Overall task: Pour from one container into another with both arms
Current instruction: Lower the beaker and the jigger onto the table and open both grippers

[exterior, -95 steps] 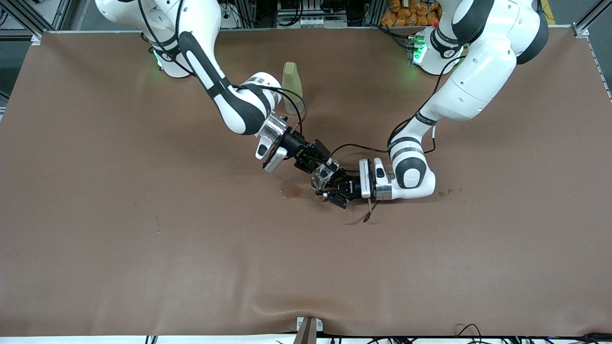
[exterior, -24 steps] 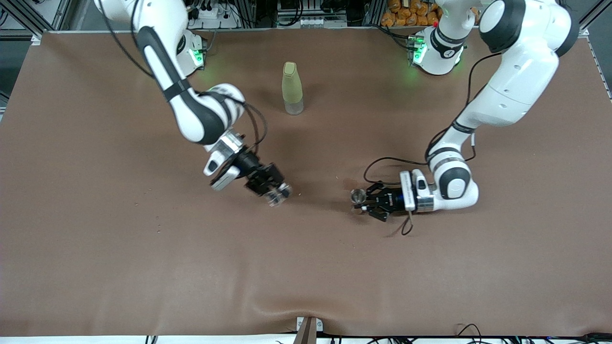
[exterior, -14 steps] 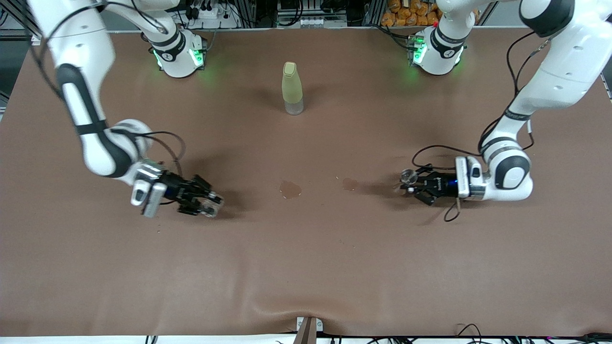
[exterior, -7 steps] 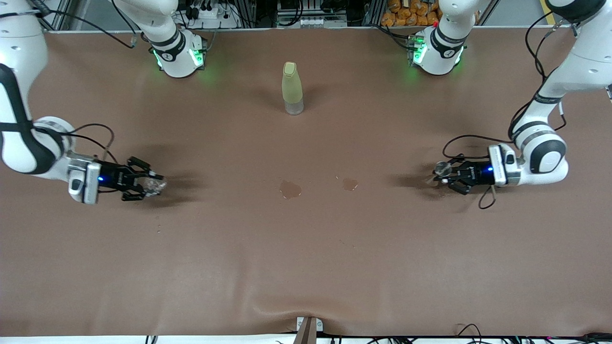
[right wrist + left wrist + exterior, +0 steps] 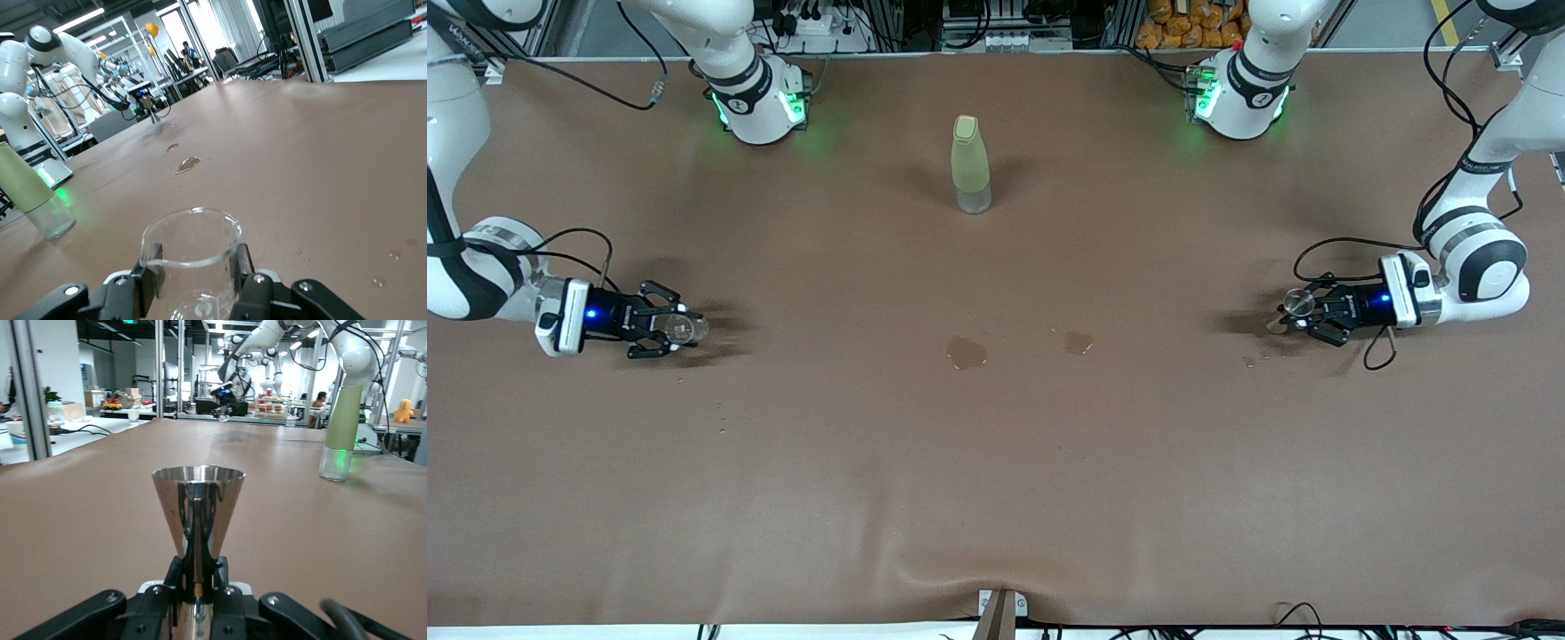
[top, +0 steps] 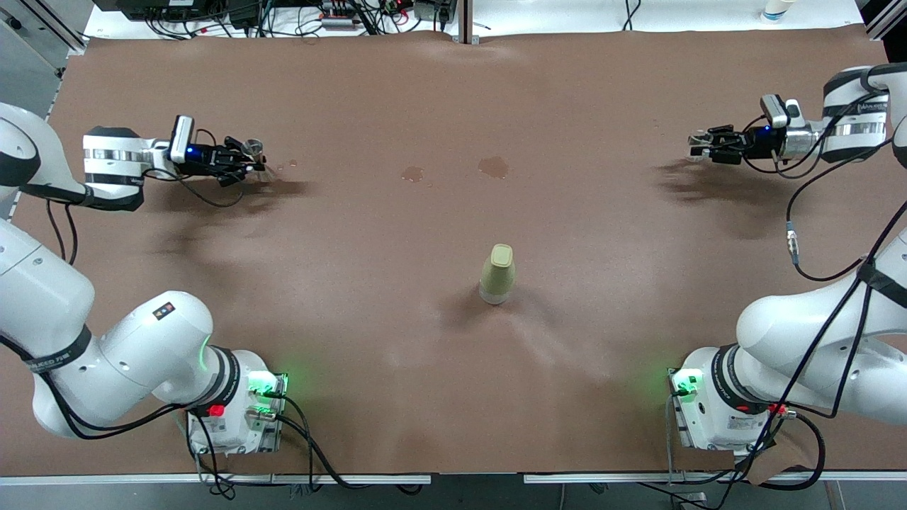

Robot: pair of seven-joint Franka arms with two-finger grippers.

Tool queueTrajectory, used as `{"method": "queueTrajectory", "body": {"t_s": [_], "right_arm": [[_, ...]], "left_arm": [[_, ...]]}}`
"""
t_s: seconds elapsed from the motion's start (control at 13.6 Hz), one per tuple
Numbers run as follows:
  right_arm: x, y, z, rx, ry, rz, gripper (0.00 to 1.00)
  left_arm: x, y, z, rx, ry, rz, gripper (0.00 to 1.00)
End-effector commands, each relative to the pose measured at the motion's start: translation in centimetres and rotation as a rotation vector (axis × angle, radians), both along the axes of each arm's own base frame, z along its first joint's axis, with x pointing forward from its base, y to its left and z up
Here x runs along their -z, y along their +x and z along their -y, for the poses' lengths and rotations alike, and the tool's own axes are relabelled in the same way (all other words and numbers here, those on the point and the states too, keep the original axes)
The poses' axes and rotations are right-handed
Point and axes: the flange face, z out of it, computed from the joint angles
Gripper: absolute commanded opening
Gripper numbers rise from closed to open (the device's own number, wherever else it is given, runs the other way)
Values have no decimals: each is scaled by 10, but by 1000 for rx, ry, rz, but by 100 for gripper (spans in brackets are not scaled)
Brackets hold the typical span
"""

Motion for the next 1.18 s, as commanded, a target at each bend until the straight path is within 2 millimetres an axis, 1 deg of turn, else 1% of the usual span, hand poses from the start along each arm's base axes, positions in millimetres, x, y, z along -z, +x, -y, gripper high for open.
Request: {"method": "queueTrajectory", "body": {"t_s": [0.0,0.15,0.22,0.37,0.44,0.52,0.66,0.74,0.81,0.89,0.96,1.03,1.11], "right_arm": [[-2,1,10,-74,-19,101,8],[4,-8,19,-133,-46,135,8],[13,-11,18,-154,-45,139,9],[26,-7,22,-182,-51,179,11],[38,-11,21,-187,-36,185,12],[44,-15,22,-184,-17,185,13],[49,-18,20,-190,-7,198,18],[49,-18,21,-189,-8,199,27],[49,-19,22,-186,-6,197,37],[50,-21,25,-179,-3,191,51],[52,-23,27,-175,-2,190,57],[52,-24,31,-170,-4,192,57],[53,-27,35,-174,-8,188,58]], "left_arm": [[7,3,-15,-1,-8,12,0],[15,3,-21,-8,-8,6,0],[23,4,-22,-3,-12,3,0],[36,5,-24,6,-17,-4,0],[37,5,-25,3,-18,-6,0],[36,5,-24,6,-23,-6,0],[36,5,-24,8,-25,-8,1],[38,5,-23,7,-28,-13,8],[39,5,-24,7,-31,-15,12],[39,5,-24,7,-33,-18,16],[40,5,-24,7,-33,-17,22],[39,6,-25,7,-30,-14,24],[38,6,-25,9,-30,-13,30]]}}
